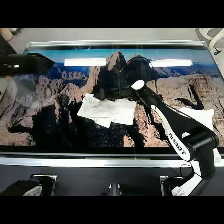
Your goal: Fold the shirts.
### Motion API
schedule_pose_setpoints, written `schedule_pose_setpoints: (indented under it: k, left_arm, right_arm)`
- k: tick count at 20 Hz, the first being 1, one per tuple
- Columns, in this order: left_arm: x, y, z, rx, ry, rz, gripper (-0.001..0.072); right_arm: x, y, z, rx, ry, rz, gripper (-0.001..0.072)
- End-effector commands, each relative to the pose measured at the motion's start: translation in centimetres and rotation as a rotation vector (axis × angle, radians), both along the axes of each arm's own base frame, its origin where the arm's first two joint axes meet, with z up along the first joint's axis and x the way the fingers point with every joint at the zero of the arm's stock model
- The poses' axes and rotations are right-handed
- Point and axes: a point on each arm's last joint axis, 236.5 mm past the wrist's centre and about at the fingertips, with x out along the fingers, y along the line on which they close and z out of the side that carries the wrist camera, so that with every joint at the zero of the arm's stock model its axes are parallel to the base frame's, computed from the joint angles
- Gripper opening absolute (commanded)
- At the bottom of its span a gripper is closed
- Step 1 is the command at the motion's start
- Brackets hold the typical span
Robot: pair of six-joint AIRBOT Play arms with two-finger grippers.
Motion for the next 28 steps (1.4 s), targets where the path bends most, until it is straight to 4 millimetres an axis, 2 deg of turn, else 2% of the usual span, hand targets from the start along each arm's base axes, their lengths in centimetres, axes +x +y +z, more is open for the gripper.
schedule_pose_setpoints:
  k: [1,2,3,4,5,6,7,8,9,11,12,16,17,18,19,20,21,22,23,24,26,28]
  left_arm:
    - [-1.6,0.8,0.8,0.017,-0.002,0.006,0.0027]
    - [-1.4,0.8,0.5,0.018,0.002,0.006,0.0027]
    - [-1.2,0.7,0.0,0.019,0.012,0.007,0.0027]
    - [-1.1,0.7,-0.5,0.021,0.026,0.006,0.0027]
    - [-1.1,0.7,-1.0,0.022,0.037,0.006,0.0027]
    - [-1.1,0.7,-1.5,0.023,0.048,0.004,0.0027]
    - [-1.2,0.5,-1.9,0.024,0.058,0.001,0.0027]
    - [-1.3,0.4,-2.3,0.025,0.066,-0.002,0.0027]
    - [-1.3,0.4,-2.5,0.026,0.071,-0.003,0.0027]
    - [-1.4,0.1,-2.6,0.025,0.073,-0.009,0.0027]
    - [-1.4,0.0,-2.5,0.020,0.074,-0.012,0.0027]
    - [-1.6,-0.2,-2.3,0.008,0.074,-0.015,0.0027]
    - [-1.6,-0.2,-2.3,0.007,0.074,-0.015,0.0027]
    - [-1.5,-0.2,-2.3,0.008,0.073,-0.015,0.0027]
    - [-1.5,-0.2,-2.4,0.008,0.074,-0.015,0.0027]
    - [-1.5,-0.2,-2.4,0.008,0.073,-0.014,0.0027]
    - [-1.4,-0.2,-2.3,0.007,0.069,-0.012,0.0027]
    - [-1.4,-0.2,-2.2,0.006,0.066,-0.011,0.0027]
    - [-1.4,-0.1,-2.3,0.008,0.066,-0.011,0.0027]
    - [-1.4,-0.1,-2.3,0.010,0.065,-0.013,0.0027]
    - [-1.4,-0.1,-2.3,0.010,0.065,-0.013,0.0027]
    - [-1.3,-0.1,-2.3,0.010,0.066,-0.012,0.0027]
  right_arm:
    - [2.5,-4.4,2.9,0.001,-0.096,-0.040,0.0686]
    - [2.6,-7.7,3.1,-0.076,-0.117,-0.025,0.0685]
    - [2.2,-11.5,2.3,-0.187,-0.104,-0.011,0.0685]
    - [1.0,-16.4,0.2,-0.352,-0.044,0.008,0.0685]
    - [-1.1,-21.3,-2.3,-0.525,0.070,0.030,0.0673]
    - [-3.5,-26.1,-4.7,-0.682,0.208,0.033,0.0625]
    - [-5.6,-28.5,-6.5,-0.757,0.298,0.048,0.0617]
    - [-6.8,-28.5,-7.7,-0.739,0.349,0.053,0.0618]
    - [-7.2,-27.1,-8.7,-0.671,0.369,0.039,0.0618]
    - [-6.6,-22.5,-9.9,-0.500,0.365,-0.006,0.0634]
    - [-6.2,-20.9,-10.5,-0.457,0.363,-0.029,0.0635]
    - [-4.8,-15.6,-11.5,-0.315,0.380,-0.079,0.0622]
    - [-4.9,-14.6,-11.4,-0.279,0.396,-0.077,0.0593]
    - [-4.9,-13.7,-10.8,-0.242,0.371,-0.047,0.0383]
    - [-4.7,-13.0,-9.6,-0.195,0.333,-0.015,0.0018]
    - [-4.0,-13.0,-8.0,-0.156,0.271,0.017,0.0030]
    - [-3.3,-13.7,-5.9,-0.142,0.172,0.068,0.0028]
    - [-2.6,-15.2,-4.0,-0.154,0.124,0.081,0.0028]
    - [-1.6,-17.7,-2.0,-0.186,0.084,0.062,0.0028]
    - [-0.8,-20.7,-0.3,-0.233,0.059,0.017,0.0029]
    - [0.2,-28.4,3.0,-0.337,0.032,-0.119,0.0029]
    - [-0.8,-36.0,5.4,-0.403,0.054,-0.263,0.0029]
